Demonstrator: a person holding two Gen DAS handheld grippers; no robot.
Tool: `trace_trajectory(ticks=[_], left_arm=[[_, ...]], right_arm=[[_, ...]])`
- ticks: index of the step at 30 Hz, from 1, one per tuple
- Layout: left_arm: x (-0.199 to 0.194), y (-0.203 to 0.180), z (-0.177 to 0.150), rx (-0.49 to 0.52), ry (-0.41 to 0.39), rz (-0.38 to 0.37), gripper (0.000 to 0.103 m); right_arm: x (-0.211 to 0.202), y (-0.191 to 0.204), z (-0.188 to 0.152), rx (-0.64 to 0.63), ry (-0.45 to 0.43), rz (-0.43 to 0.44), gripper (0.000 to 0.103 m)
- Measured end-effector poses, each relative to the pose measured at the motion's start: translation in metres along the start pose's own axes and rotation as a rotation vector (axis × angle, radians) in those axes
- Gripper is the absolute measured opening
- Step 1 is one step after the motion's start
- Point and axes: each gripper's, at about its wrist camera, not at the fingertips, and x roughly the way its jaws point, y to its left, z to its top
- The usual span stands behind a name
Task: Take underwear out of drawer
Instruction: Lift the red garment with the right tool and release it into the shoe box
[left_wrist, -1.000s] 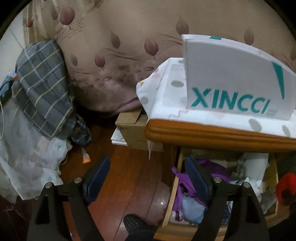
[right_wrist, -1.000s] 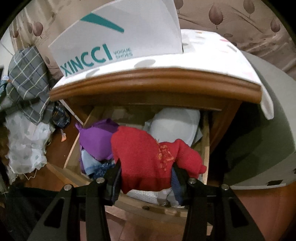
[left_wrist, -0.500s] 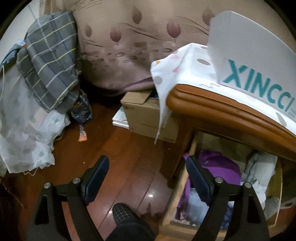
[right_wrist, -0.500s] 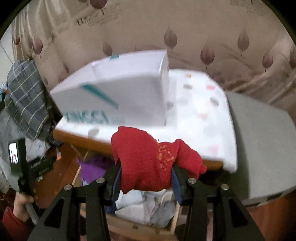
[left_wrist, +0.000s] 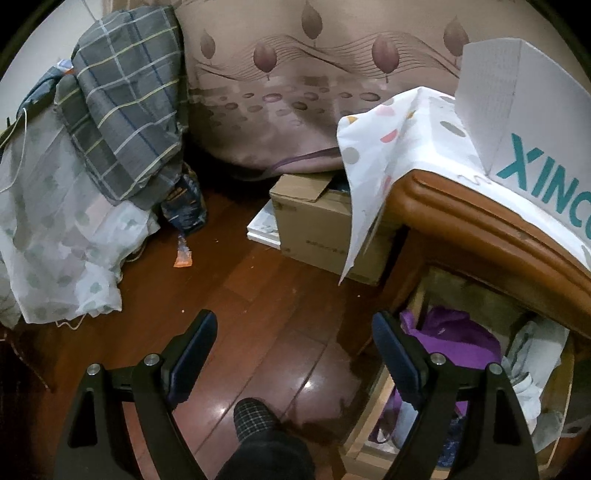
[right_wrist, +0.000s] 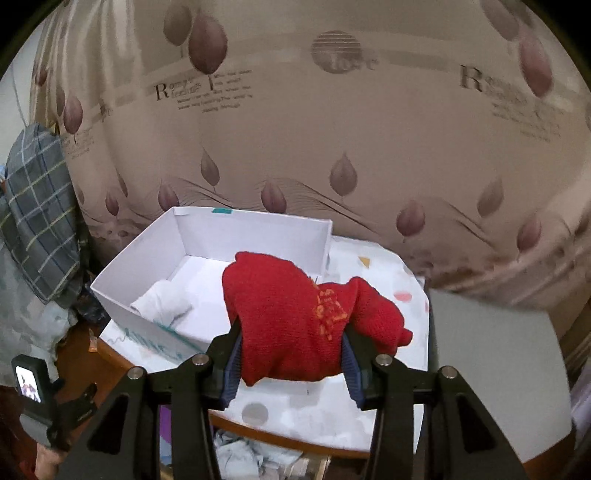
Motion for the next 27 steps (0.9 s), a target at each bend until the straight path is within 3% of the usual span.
trace_trajectory(ticks=[10, 21, 27], left_arm=[[0.011, 0.018, 0.002, -0.075, 0.054, 0.027, 0.084], [0.019, 0.030, 0.002, -0.131, 0.092, 0.039, 0.084], [0.022, 0.032, 0.002, -0.150, 0.108, 0.028, 0.084]], right_arm=[[0.062, 0.043, 0.033, -0.127, 0.078, -0.040, 0.046], [0.111, 0.058, 0.025, -0.177, 0.187, -0.061, 0.046], [0.124, 0.057, 0.016, -0.162, 0.215, -0.064, 0.055]])
